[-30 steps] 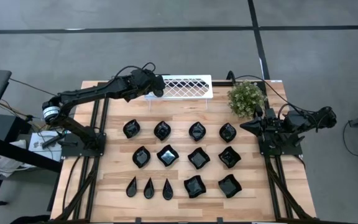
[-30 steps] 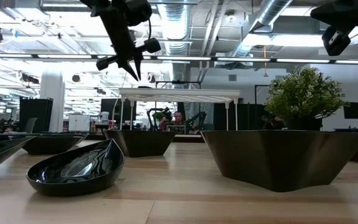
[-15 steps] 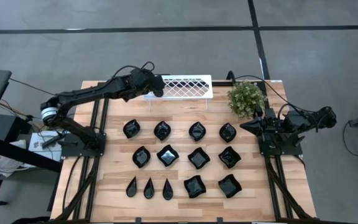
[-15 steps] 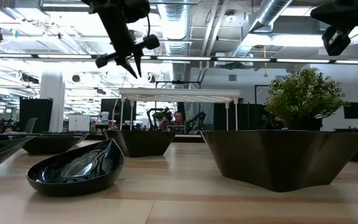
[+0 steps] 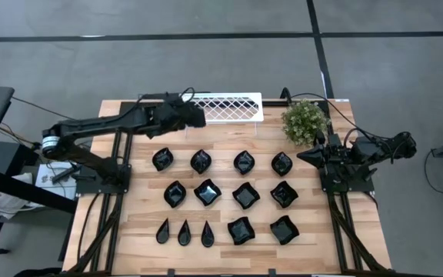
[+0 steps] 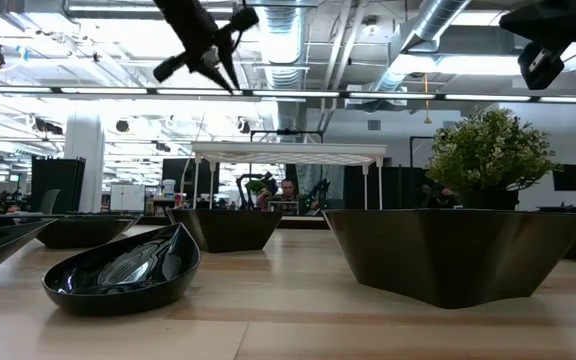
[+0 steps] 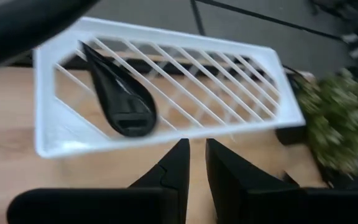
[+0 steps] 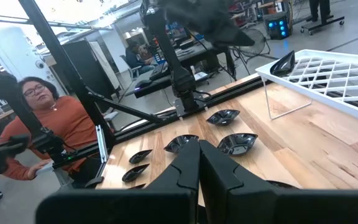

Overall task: Pick & Place Mini shaped plates
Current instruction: Stack the left black drop shaped plate on top of the black drop shaped plates on the shelf

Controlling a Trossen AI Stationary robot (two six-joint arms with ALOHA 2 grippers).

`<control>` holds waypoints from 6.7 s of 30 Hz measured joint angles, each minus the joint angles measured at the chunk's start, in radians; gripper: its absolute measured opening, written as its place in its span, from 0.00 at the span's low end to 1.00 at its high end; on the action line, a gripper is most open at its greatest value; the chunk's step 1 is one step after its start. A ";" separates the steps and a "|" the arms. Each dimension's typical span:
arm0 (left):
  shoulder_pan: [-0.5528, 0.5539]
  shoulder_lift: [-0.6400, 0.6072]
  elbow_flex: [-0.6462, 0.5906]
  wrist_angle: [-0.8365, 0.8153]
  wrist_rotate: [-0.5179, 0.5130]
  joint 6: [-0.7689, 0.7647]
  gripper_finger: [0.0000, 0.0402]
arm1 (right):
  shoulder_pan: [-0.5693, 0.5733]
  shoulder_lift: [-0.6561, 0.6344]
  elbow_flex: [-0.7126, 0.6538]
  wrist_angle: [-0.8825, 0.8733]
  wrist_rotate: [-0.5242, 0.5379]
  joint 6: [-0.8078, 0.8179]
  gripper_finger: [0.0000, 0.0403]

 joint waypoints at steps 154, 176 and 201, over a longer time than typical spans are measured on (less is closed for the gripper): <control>-0.949 0.092 -0.595 0.286 0.461 -0.948 0.02 | 0.000 0.000 0.000 0.000 0.000 0.002 0.00; -0.849 -0.270 -0.595 0.276 -0.124 -0.800 0.02 | 0.000 0.000 0.000 0.000 0.000 0.001 0.00; -0.124 -0.321 -0.589 0.719 -0.161 -0.004 0.02 | 0.000 0.000 0.000 0.000 0.000 0.000 0.00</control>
